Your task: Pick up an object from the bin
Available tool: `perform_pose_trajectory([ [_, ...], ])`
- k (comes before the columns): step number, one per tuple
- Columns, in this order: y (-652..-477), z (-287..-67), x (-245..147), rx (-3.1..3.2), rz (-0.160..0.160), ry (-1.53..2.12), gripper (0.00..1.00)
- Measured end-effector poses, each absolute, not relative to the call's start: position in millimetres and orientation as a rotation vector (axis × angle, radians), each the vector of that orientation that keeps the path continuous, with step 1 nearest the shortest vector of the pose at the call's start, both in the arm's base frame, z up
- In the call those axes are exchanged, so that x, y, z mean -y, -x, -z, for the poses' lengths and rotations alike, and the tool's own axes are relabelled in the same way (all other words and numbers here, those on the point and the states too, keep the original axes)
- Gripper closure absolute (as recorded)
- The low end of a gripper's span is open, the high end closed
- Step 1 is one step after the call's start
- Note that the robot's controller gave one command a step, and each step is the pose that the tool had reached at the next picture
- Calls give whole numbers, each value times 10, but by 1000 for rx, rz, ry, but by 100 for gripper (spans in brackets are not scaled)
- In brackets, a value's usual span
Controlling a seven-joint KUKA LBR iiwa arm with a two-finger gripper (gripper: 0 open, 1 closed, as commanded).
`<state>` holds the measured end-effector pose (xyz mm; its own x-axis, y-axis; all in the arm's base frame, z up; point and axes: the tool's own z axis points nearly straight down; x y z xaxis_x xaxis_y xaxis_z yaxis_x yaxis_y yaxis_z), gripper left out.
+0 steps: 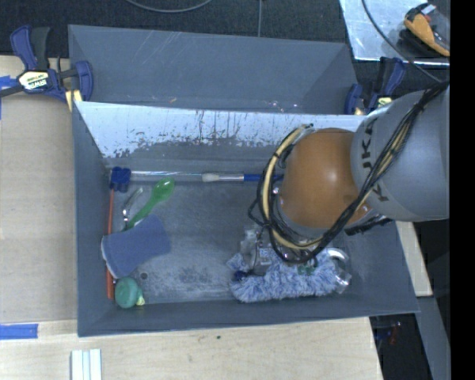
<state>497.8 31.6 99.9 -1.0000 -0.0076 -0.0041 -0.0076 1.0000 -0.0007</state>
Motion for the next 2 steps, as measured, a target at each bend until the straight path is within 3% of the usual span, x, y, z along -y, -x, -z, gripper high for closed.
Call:
perform_pose_trajectory([
  [1,-5269,-715,-287,-3114,3,202,100],
  [2,-5069,-1694,-272,-3127,-2,6,100],
])
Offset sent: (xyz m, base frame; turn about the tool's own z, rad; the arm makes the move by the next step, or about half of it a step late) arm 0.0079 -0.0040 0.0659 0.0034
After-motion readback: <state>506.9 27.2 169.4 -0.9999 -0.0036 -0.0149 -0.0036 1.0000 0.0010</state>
